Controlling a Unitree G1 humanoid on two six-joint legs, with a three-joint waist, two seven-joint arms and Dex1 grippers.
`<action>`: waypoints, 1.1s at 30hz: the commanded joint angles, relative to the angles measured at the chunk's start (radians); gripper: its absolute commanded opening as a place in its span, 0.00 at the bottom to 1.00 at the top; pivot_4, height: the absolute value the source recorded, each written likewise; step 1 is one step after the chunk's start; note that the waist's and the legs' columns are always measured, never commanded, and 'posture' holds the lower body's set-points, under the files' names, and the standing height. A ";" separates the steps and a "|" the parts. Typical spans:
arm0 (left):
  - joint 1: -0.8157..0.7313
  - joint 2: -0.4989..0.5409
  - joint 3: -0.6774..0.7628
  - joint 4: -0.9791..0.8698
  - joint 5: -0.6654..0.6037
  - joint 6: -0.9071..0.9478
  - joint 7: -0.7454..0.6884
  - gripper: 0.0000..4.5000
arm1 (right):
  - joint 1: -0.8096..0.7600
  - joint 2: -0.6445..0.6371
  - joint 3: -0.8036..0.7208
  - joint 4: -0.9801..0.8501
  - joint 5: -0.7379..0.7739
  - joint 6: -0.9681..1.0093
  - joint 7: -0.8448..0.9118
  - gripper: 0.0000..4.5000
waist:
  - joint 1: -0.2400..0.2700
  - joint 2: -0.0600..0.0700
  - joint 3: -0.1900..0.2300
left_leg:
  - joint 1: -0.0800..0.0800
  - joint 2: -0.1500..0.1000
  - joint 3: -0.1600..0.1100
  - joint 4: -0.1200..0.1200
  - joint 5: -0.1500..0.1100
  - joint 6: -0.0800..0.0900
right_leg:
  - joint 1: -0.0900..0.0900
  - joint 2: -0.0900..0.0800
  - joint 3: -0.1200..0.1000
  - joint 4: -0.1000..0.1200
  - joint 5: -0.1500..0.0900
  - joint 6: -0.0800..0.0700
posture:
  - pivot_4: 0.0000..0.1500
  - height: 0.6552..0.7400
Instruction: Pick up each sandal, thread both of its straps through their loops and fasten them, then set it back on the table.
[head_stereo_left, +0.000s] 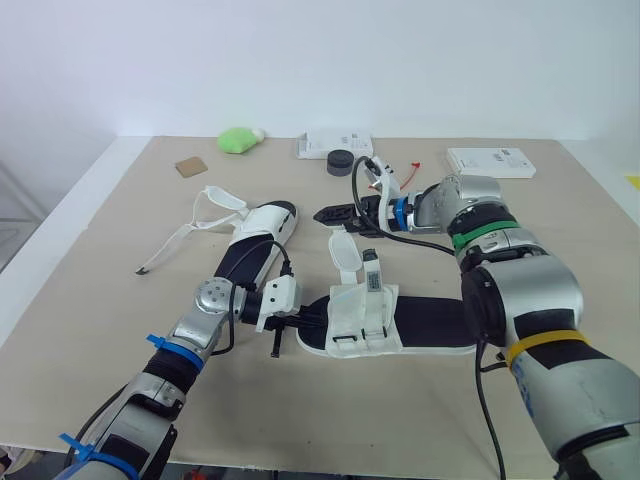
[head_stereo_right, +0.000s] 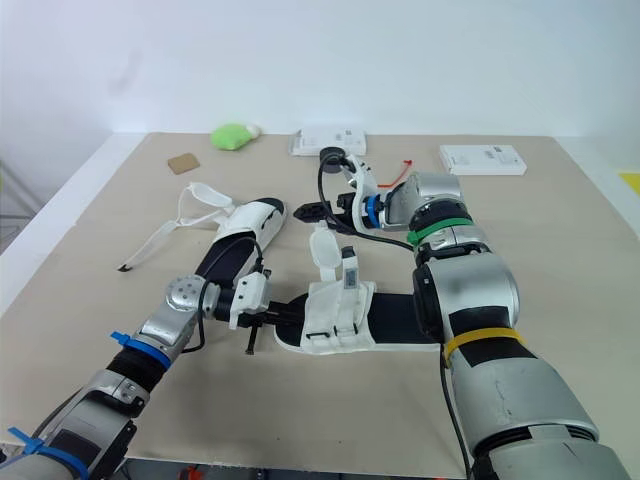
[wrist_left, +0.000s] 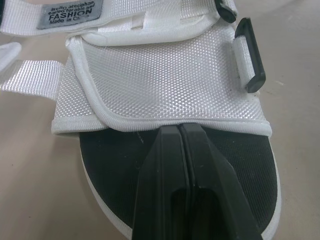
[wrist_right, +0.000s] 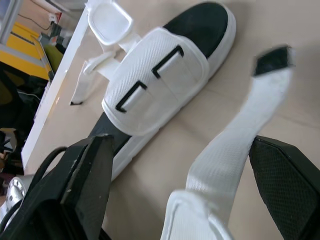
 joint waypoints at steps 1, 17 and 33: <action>0.112 0.035 -0.107 0.144 0.146 0.105 0.008 0.00 | -0.032 0.008 -0.022 -0.009 -0.027 -0.007 0.019 0.99 | 0.000 0.000 0.000 | 0.000 0.000 0.000 0.000 0.000 0.000 | 0.000 0.000 0.000 0.000 0.000 0.000 | 1.00 1.00; 0.116 0.035 -0.109 0.144 0.145 0.103 0.016 0.00 | 0.001 0.003 0.003 -0.025 -0.142 -0.026 0.154 0.29 | -0.001 0.000 0.000 | 0.001 0.000 0.000 0.000 0.003 -0.004 | 0.000 0.000 0.000 0.002 0.001 0.001 | 1.00 1.00; 0.122 0.039 -0.114 0.141 0.146 0.098 0.008 0.00 | 0.328 -0.073 0.091 -0.785 -0.115 -0.253 0.377 0.01 | -0.010 0.001 0.000 | 0.001 0.000 -0.001 0.001 0.007 -0.011 | 0.000 0.000 0.001 0.004 0.002 0.003 | 1.00 1.00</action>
